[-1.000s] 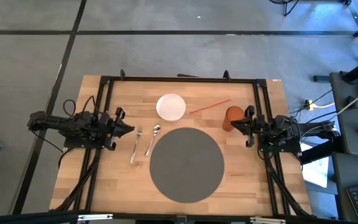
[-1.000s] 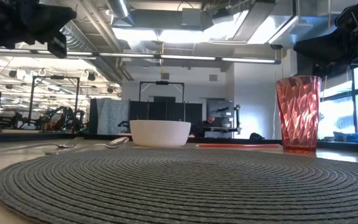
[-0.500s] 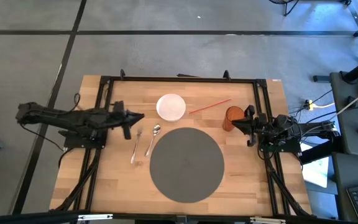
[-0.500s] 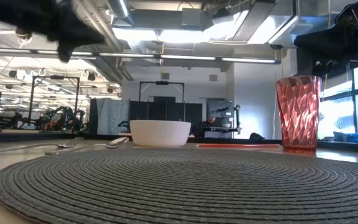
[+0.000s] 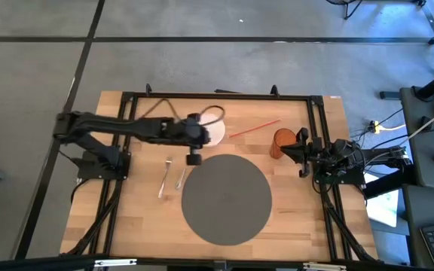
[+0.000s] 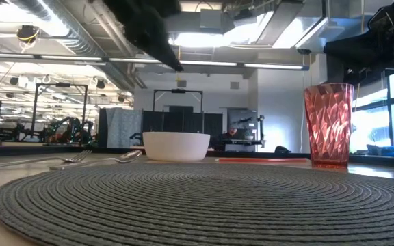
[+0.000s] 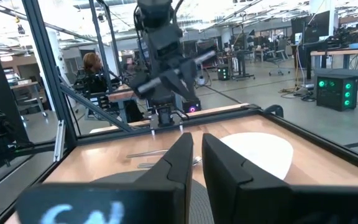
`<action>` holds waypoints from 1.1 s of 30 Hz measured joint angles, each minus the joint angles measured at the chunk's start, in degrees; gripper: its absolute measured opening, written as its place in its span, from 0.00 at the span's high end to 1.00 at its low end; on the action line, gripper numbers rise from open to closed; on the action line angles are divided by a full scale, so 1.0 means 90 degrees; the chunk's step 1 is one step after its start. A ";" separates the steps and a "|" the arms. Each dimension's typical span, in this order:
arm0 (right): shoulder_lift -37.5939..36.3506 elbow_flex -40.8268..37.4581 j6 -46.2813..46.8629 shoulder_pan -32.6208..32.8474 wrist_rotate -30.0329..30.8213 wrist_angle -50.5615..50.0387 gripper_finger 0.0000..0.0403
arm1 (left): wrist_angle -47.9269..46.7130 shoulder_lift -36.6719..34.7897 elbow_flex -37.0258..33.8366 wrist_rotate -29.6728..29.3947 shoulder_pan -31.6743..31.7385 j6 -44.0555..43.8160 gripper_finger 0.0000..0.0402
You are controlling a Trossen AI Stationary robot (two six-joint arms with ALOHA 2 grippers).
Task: Pick & Place Utensil
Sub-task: Put the white bowl on the gray mat
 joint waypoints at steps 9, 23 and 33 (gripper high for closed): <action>0.0000 0.0000 -0.0094 0.0000 0.0008 -0.0002 0.91 | -0.0804 0.1022 0.0559 -0.0724 0.0396 -0.0973 0.87; 0.0000 0.0000 -0.0844 0.0000 0.0070 0.0164 0.91 | -0.1035 0.1591 0.0571 0.0742 0.0730 -0.0739 0.51; 0.0000 0.0000 -0.0865 0.0000 0.0068 0.0197 0.91 | -0.1080 0.2288 0.0629 0.0319 0.0842 -0.0625 0.51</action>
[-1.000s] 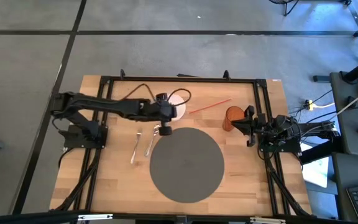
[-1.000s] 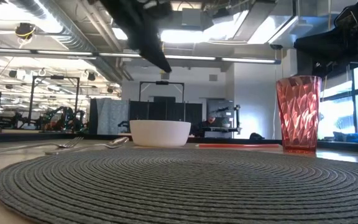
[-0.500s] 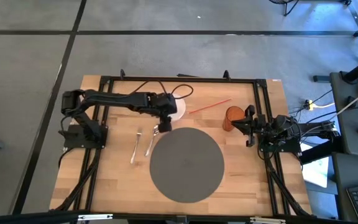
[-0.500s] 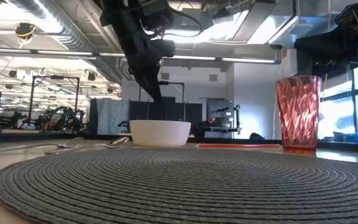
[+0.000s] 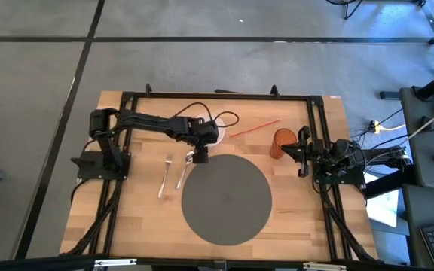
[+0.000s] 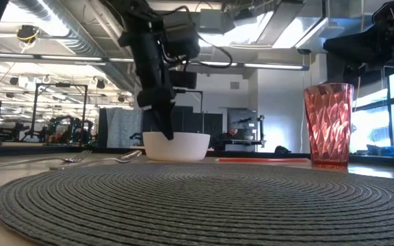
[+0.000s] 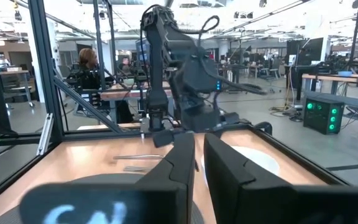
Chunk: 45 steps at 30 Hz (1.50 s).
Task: Pick & Place Utensil
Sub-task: Put the white bowl on the gray mat
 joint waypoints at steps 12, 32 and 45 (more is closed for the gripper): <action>0.0001 0.0000 -0.0040 0.0000 0.0000 0.0000 0.91 | 0.0018 0.0200 0.0112 0.0145 0.0071 0.0084 0.64; 0.0000 0.0000 0.0036 0.0000 0.0000 -0.0015 0.91 | -0.0975 -0.0130 0.1288 -0.0210 -0.1129 -0.0065 0.99; 0.0000 0.0000 0.0075 -0.0001 0.0000 -0.0029 0.91 | -0.0434 0.0025 0.1669 0.0145 -0.3183 -0.1148 0.99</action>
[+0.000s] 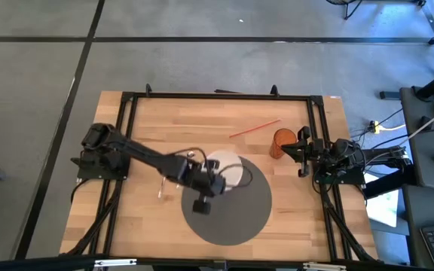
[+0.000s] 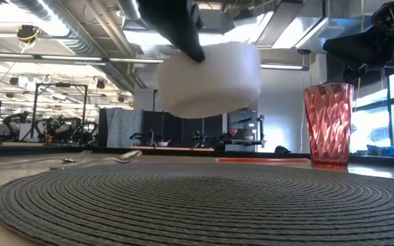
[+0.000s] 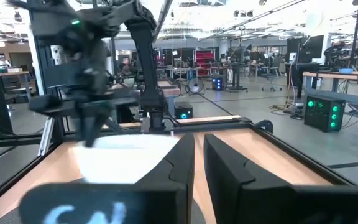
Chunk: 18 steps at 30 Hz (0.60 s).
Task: Pick & Place Utensil
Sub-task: Put the white bowl on the gray mat
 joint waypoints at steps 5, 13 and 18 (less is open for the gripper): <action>0.0001 -0.0001 0.0000 0.0001 -0.0002 -0.0020 0.91 | 0.0247 0.0438 0.0032 0.0572 -0.0393 -0.0024 0.99; 0.0002 -0.0002 0.0000 0.0001 -0.0002 -0.0024 0.91 | -0.0398 0.1615 0.1126 0.0834 -0.0708 0.0159 0.99; 0.0000 -0.0002 -0.0001 -0.0001 -0.0007 -0.0031 0.91 | -0.1078 0.2247 0.1879 0.0779 -0.0700 0.0393 0.99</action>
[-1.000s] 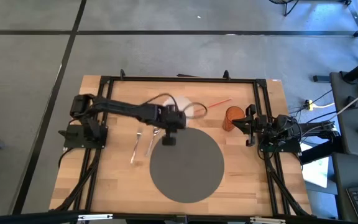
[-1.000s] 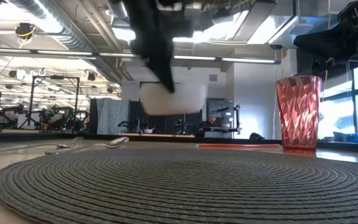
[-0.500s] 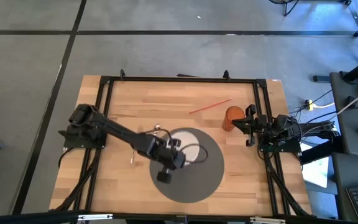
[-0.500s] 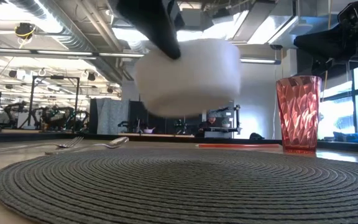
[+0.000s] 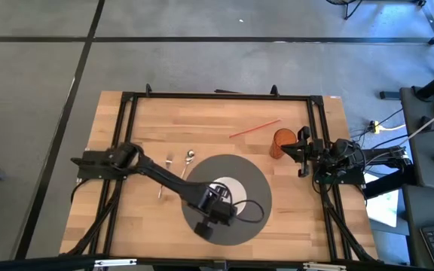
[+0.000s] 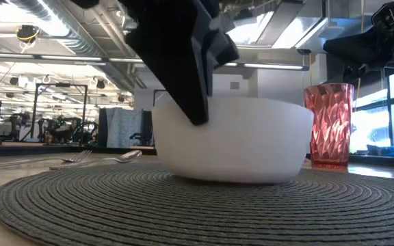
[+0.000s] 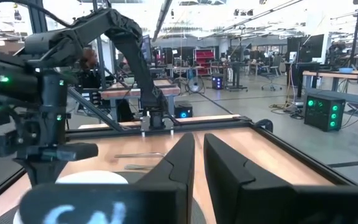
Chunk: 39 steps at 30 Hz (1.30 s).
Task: Pick & Place Utensil
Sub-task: Put the white bowl on the gray mat, then put the orange straw into the brown cup
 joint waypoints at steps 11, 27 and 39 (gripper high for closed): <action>0.0000 -0.0001 -0.0001 0.0002 -0.0007 -0.0040 0.91 | -0.0080 -0.0006 0.0100 0.0027 0.0062 0.0010 0.91; 0.0002 -0.0001 -0.0001 0.0002 -0.0010 -0.0090 0.91 | -0.0644 -0.2684 -0.0217 -0.1230 0.0025 0.0862 0.91; 0.0000 -0.0001 0.0114 0.0002 -0.0301 -0.0074 0.91 | 0.5731 -0.6196 -0.5874 -0.2601 0.1610 0.1569 0.99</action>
